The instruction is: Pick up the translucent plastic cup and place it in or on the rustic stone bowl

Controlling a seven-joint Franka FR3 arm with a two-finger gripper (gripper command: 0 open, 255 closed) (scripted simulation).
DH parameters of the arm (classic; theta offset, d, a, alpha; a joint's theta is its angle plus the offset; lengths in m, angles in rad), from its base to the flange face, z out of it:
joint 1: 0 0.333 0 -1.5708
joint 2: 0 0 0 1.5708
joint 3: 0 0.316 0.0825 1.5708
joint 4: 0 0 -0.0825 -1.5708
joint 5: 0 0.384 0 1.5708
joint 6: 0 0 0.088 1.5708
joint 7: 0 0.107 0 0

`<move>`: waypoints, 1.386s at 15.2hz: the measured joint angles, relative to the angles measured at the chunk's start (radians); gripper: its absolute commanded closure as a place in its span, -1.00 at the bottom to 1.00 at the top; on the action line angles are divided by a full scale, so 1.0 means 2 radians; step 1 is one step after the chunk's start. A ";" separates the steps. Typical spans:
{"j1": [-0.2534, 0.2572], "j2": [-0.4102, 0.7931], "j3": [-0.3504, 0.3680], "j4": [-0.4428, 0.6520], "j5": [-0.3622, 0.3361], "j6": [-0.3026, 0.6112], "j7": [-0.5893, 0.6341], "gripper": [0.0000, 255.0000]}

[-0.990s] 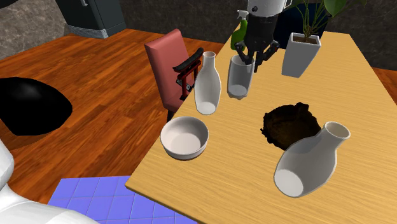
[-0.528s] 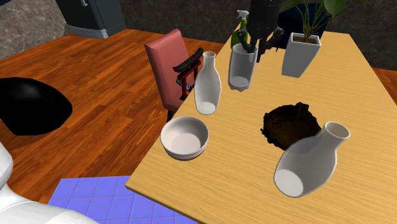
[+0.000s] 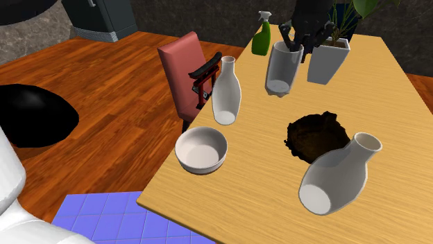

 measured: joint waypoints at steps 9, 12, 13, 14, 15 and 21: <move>-0.136 0.112 -0.007 0.182 0.072 -0.087 -0.102 1.00; -0.206 0.170 0.002 0.289 0.103 -0.134 -0.126 1.00; -0.232 0.194 0.007 0.335 0.113 -0.155 -0.128 1.00; -0.238 0.199 0.008 0.340 0.116 -0.156 -0.132 1.00; -0.239 0.198 0.008 0.334 0.116 -0.151 -0.135 1.00; -0.210 0.175 0.000 0.248 0.106 -0.094 -0.147 1.00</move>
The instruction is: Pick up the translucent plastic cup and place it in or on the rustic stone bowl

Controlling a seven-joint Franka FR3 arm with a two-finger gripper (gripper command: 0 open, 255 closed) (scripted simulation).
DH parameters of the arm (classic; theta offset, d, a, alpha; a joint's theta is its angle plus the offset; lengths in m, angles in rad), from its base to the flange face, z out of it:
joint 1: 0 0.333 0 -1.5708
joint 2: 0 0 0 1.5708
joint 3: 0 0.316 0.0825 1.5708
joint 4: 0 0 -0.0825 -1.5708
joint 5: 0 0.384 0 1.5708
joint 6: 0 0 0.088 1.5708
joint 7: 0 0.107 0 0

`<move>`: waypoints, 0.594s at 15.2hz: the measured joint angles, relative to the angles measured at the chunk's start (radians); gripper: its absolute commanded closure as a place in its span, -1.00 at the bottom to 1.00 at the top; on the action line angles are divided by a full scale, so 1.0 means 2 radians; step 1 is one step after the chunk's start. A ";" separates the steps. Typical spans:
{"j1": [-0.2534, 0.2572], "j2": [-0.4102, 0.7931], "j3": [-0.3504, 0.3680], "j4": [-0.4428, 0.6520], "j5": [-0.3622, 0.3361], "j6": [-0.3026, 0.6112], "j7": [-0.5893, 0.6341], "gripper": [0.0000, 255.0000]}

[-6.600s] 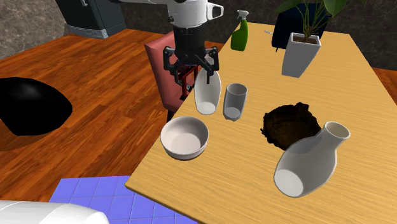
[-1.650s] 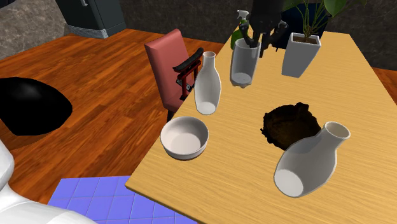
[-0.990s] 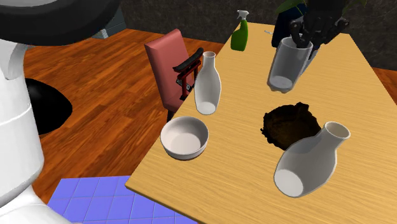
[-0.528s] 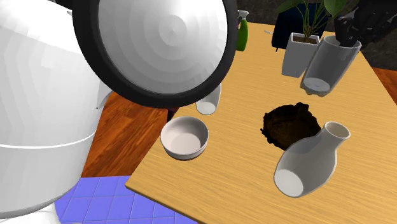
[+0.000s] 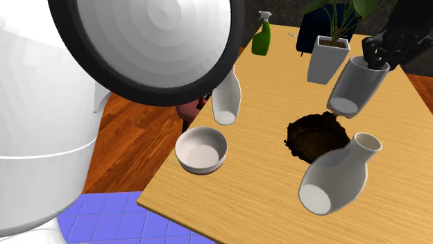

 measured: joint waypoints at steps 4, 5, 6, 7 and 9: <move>0.019 -0.013 -0.003 -0.053 -0.006 0.037 -0.003 1.00; 0.022 -0.014 -0.003 -0.062 -0.006 0.045 -0.004 1.00; 0.024 -0.016 -0.004 -0.073 -0.007 0.053 -0.005 1.00; 0.028 -0.018 -0.004 -0.083 -0.007 0.061 -0.005 1.00; 0.031 -0.019 -0.004 -0.099 -0.007 0.075 -0.008 1.00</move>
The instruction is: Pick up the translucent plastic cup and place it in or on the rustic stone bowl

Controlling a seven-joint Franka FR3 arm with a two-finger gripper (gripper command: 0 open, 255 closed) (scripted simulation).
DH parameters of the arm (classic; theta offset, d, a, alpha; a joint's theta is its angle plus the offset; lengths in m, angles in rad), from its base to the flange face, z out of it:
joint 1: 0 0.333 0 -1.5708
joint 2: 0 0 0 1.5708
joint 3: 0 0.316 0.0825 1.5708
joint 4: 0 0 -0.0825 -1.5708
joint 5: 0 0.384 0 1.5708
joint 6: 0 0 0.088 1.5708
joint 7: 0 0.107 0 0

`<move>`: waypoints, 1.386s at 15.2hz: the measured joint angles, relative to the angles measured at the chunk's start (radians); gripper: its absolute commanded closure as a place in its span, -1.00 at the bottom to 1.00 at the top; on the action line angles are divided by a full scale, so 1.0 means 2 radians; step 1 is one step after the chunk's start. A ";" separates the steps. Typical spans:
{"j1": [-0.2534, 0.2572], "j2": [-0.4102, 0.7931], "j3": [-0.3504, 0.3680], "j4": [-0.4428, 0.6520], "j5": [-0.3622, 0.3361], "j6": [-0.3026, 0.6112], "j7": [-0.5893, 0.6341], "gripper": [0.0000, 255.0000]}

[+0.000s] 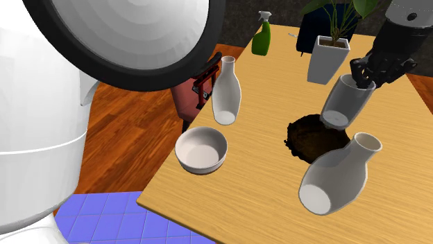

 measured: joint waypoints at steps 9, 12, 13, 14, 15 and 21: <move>0.010 -0.001 0.001 -0.042 0.001 0.039 -0.004 1.00; 0.010 -0.002 0.001 -0.043 0.001 0.039 -0.004 -1.00; 0.010 -0.002 0.001 -0.043 0.001 0.039 -0.004 -1.00; 0.010 -0.002 0.001 -0.043 0.001 0.039 -0.004 -1.00; 0.010 -0.002 0.001 -0.043 0.001 0.039 -0.004 -1.00; 0.001 0.000 0.000 -0.002 0.000 0.003 0.000 -1.00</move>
